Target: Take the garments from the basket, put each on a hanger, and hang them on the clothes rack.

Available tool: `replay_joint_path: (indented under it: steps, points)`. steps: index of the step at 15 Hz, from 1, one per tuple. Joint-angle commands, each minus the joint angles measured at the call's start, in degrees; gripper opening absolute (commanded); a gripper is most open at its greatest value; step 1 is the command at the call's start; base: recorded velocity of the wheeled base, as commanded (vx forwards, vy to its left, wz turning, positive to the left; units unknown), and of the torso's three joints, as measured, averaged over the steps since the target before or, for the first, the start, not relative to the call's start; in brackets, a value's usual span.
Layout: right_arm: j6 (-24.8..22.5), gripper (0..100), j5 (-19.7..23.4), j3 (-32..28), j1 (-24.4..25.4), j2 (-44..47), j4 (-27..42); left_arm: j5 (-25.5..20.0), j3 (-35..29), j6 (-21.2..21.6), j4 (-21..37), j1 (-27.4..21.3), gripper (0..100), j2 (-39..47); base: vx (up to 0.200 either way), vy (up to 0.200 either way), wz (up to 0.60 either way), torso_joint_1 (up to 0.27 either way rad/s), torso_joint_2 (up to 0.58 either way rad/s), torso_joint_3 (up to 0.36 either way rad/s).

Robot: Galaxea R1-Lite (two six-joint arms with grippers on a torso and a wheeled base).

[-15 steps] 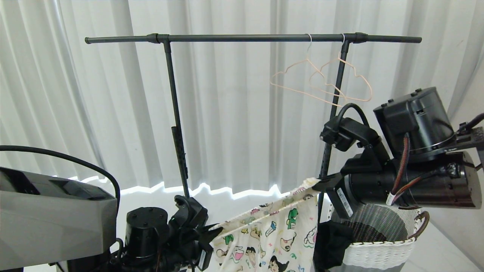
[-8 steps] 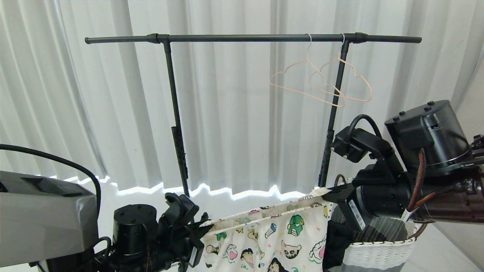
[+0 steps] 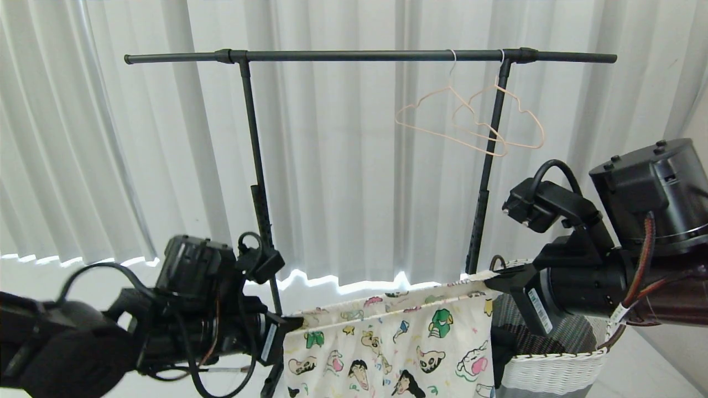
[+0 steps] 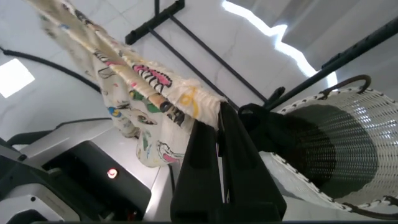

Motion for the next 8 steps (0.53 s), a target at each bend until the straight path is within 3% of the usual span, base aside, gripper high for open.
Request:
replay_joint_path:
  steps: [1,4,8]
  points:
    - [-0.19,0,-0.04,-1.78,-1.56,-1.39,0.01,-5.83,-26.33,-2.53,32.41,-0.95,0,-15.53,0.000,0.000,0.00,0.000,0.00,0.000]
    - [-0.27,0,0.23,-12.77,-5.08,-1.30,5.64,-5.83,-40.31,-2.70,40.50,-2.53,0,-14.03,0.000,0.000,0.00,0.000,0.00,0.000]
    - [-0.54,0,0.23,-21.12,-6.31,-1.47,9.85,-5.65,-48.13,-2.53,40.94,-7.28,0,-13.50,0.000,0.000,0.00,0.000,0.00,0.000]
